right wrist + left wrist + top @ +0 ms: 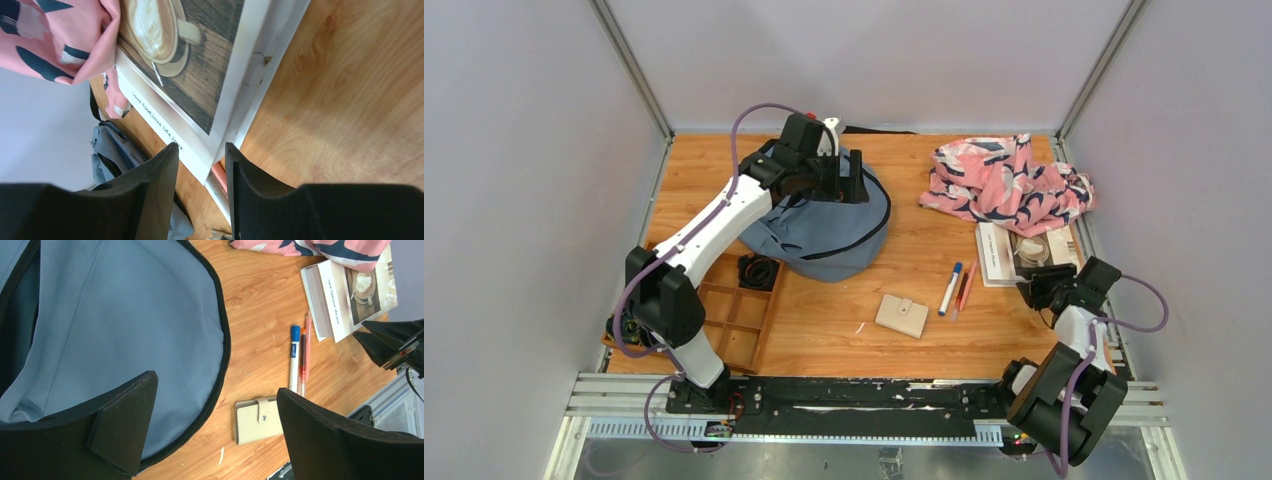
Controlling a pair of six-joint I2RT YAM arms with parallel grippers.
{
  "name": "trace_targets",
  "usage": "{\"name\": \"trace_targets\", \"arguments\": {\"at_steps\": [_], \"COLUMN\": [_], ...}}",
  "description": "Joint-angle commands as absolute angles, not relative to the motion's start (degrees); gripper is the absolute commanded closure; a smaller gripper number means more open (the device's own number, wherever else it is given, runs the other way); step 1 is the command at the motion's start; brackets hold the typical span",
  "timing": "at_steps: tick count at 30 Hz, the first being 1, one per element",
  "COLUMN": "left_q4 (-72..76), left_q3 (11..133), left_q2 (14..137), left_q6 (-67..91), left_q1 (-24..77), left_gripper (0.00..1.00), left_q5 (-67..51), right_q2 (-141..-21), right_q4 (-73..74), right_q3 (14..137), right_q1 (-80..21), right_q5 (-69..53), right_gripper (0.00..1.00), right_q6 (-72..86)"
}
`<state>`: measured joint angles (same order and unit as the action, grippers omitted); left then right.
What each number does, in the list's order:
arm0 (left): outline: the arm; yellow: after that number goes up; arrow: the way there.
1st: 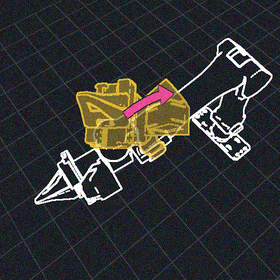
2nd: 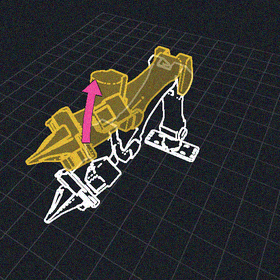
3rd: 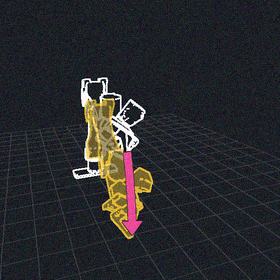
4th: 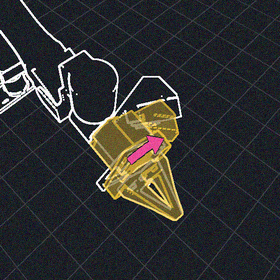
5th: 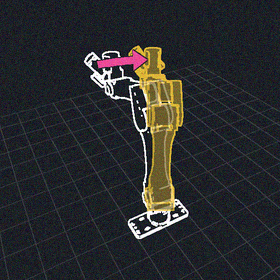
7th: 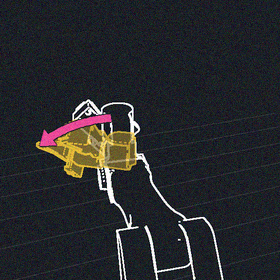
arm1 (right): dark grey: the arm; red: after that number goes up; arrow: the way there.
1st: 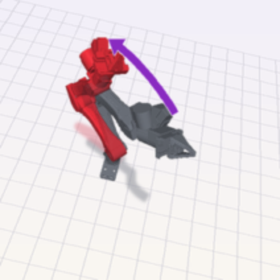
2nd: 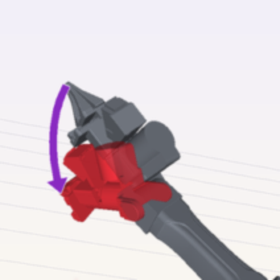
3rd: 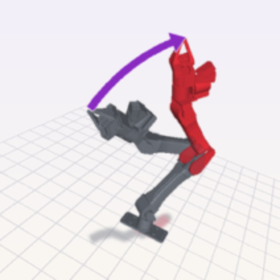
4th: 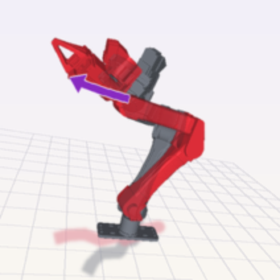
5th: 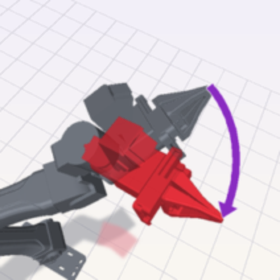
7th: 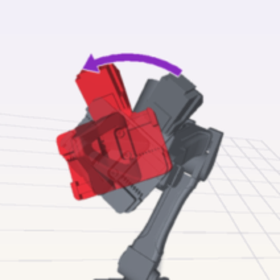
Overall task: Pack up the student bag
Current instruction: Pick up the book from the center of the board.
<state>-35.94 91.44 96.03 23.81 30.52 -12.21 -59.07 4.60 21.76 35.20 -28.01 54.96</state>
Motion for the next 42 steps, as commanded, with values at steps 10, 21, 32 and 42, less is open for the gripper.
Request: {"name": "trace_targets", "arguments": {"at_steps": [10, 21, 32, 42], "left_q4": [-34.15, -33.84, -33.77, -33.84], "left_q3": [90.26, 90.09, 90.08, 90.19], "left_q2": [94.36, 94.92, 95.33, 95.72], "left_q6": [23.95, 24.41, 24.58, 24.74], "left_q1": [30.94, 30.94, 31.0, 31.46], "left_gripper": [0.03, 0.03, 0.03, 0.03], "left_q5": [-15.19, -15.7, -15.54, -15.6], "right_q2": [-60.62, -62.19, -66.37, -65.04], "right_q4": [-2.96, -5.33, -8.45, -8.63], "right_q3": [19.11, 18.3, 18.01, 18.48], "right_q1": [36.04, 36.04, 36.04, 36.04], "right_q5": [-29.16, -30.06, -31.49, -31.35], "right_gripper": [0.57, 0.57, 0.55, 0.56], "right_q6": [57.44, 58.49, 58.67, 58.34]}}
